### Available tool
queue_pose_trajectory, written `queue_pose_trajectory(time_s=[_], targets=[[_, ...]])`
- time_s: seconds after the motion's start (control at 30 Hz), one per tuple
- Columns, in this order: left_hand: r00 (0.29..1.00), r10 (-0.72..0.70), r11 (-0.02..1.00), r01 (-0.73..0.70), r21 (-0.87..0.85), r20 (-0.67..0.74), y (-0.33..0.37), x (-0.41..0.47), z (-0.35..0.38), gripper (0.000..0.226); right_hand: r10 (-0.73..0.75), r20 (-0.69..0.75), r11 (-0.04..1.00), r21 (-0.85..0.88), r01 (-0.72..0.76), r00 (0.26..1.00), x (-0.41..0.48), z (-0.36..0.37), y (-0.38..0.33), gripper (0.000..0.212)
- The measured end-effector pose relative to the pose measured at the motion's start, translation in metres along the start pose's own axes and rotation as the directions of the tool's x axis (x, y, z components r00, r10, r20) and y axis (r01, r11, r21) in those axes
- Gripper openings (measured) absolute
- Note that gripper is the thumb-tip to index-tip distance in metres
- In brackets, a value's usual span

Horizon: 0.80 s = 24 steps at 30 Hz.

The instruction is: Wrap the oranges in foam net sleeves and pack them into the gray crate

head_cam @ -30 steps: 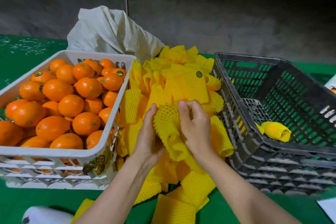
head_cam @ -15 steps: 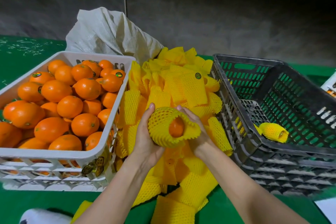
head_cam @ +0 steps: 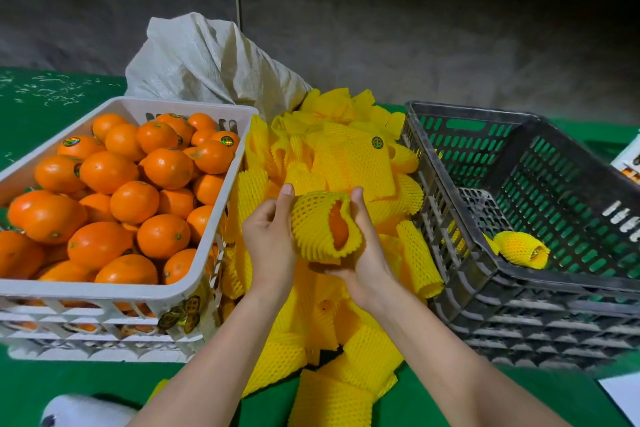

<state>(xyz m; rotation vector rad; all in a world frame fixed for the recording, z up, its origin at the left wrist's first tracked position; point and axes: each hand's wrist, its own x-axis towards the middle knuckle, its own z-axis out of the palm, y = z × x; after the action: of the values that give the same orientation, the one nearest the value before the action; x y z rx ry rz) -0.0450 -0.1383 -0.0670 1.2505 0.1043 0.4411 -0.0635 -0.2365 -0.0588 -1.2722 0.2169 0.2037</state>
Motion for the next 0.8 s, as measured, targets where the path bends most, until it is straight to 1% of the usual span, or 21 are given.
queue_pose_trajectory(time_s=[0.07,0.13,0.17,0.27,0.37,0.43,0.47,0.5,0.53,0.57,0.6,0.63,0.67,0.7,0.73,0.8], targets=[[0.992,-0.121,0.989,0.122,-0.081,0.022,-0.004,0.001,0.001,0.049,0.014,-0.007,0.997,0.073,-0.014,1.0,0.003,0.0,-0.002,0.041],[0.978,-0.195,0.97,0.203,-0.129,0.075,-0.007,0.001,0.0,0.041,-0.024,0.011,0.988,0.151,0.022,1.0,0.008,-0.002,0.002,0.041],[0.971,-0.218,0.962,0.23,-0.145,0.095,-0.007,0.002,0.0,0.038,-0.042,0.013,0.982,0.184,0.039,0.999,0.009,-0.003,0.003,0.041],[0.966,-0.228,0.959,0.245,-0.146,0.125,-0.006,0.004,0.001,0.037,-0.076,0.0,0.964,0.254,0.074,0.997,0.011,-0.005,0.003,0.023],[0.952,-0.259,0.957,0.276,-0.095,0.162,-0.005,0.004,0.002,0.036,-0.119,0.008,0.972,0.206,0.115,0.993,0.01,-0.005,0.005,0.018],[0.938,-0.287,0.952,0.302,-0.051,0.196,-0.005,0.005,0.002,0.044,-0.149,0.011,0.981,0.129,0.146,0.989,0.009,-0.006,0.003,0.015],[0.929,-0.307,0.948,0.319,-0.024,0.208,-0.004,0.006,0.001,0.041,-0.167,0.021,0.983,0.085,0.165,0.986,0.008,-0.005,0.001,0.015],[0.91,-0.352,0.933,0.36,0.005,0.221,-0.003,0.008,0.0,0.036,-0.196,0.024,0.98,0.037,0.195,0.98,0.006,-0.005,-0.003,0.019],[0.873,-0.416,0.904,0.427,0.012,0.256,0.0,0.01,-0.002,0.04,-0.238,0.026,0.971,-0.033,0.238,0.971,0.005,-0.005,-0.006,0.029],[0.818,-0.482,0.865,0.501,0.025,0.312,0.003,0.012,-0.005,0.05,-0.292,0.027,0.949,-0.116,0.294,0.956,0.004,-0.006,-0.01,0.041],[0.761,-0.529,0.831,0.554,0.048,0.375,0.006,0.013,-0.008,0.059,-0.37,0.031,0.911,-0.187,0.369,0.929,0.002,-0.007,-0.012,0.046],[0.707,-0.559,0.806,0.586,0.084,0.434,0.01,0.013,-0.009,0.061,-0.437,0.045,0.869,-0.237,0.435,0.898,0.001,-0.009,-0.013,0.045],[0.653,-0.577,0.787,0.606,0.119,0.49,0.014,0.012,-0.008,0.057,-0.479,0.061,0.835,-0.276,0.476,0.876,0.001,-0.011,-0.014,0.046],[0.606,-0.588,0.768,0.626,0.133,0.536,0.018,0.011,-0.007,0.052,-0.488,0.074,0.819,-0.305,0.486,0.87,0.002,-0.013,-0.013,0.046],[0.579,-0.587,0.755,0.643,0.126,0.566,0.021,0.011,-0.005,0.049,-0.481,0.081,0.819,-0.313,0.481,0.873,0.002,-0.014,-0.013,0.044],[0.571,-0.562,0.767,0.63,0.119,0.599,0.025,0.01,-0.001,0.043,-0.483,0.069,0.819,-0.317,0.478,0.873,0.004,-0.016,-0.014,0.031]])
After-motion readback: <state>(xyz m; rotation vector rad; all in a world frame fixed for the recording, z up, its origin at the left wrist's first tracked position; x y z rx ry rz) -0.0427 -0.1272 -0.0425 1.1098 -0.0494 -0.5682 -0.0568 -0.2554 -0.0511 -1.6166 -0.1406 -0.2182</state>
